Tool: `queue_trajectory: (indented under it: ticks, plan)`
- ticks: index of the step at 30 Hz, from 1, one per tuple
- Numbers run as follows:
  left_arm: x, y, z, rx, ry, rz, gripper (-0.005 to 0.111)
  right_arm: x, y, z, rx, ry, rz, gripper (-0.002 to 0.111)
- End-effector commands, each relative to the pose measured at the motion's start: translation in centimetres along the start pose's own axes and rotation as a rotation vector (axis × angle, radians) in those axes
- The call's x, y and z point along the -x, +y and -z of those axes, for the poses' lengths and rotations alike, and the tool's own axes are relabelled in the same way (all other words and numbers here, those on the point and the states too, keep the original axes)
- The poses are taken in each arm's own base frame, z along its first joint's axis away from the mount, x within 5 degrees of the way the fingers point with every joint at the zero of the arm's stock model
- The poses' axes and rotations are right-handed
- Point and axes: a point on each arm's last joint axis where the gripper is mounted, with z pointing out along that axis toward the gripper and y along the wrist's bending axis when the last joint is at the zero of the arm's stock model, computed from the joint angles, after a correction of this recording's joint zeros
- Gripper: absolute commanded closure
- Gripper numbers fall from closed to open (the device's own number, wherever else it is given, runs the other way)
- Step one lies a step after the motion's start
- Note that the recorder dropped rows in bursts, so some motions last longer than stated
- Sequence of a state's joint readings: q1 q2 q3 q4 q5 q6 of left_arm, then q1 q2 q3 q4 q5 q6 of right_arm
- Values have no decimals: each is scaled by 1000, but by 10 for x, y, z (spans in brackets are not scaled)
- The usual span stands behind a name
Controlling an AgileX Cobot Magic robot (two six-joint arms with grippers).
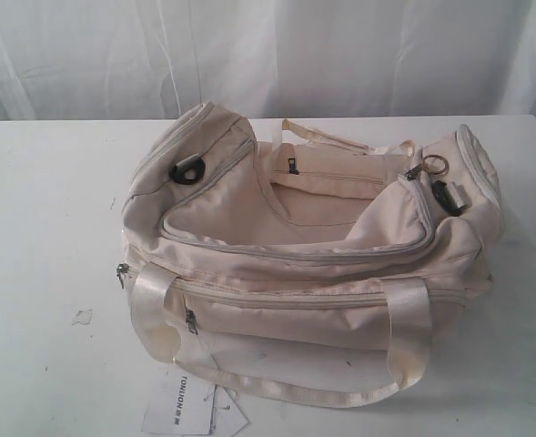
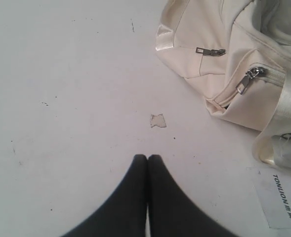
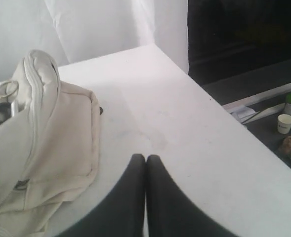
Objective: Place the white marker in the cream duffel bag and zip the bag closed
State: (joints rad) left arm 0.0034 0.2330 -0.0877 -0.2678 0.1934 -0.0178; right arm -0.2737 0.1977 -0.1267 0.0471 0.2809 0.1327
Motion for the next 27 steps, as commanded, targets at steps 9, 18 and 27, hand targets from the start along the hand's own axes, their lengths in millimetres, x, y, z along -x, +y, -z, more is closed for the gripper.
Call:
queue_trajectory:
  ticks: [9, 18, 27]
  plan:
    - [-1, 0, 0, -9, -8, 12, 107, 0, 0, -1, -1, -18, -69, 108]
    - [-1, 0, 0, -9, -10, 10, 107, -20, -5, -2, -11, -43, -14, 108]
    - [-1, 0, 0, -8, -13, 10, 107, -30, -9, 6, -28, -105, 120, 108]
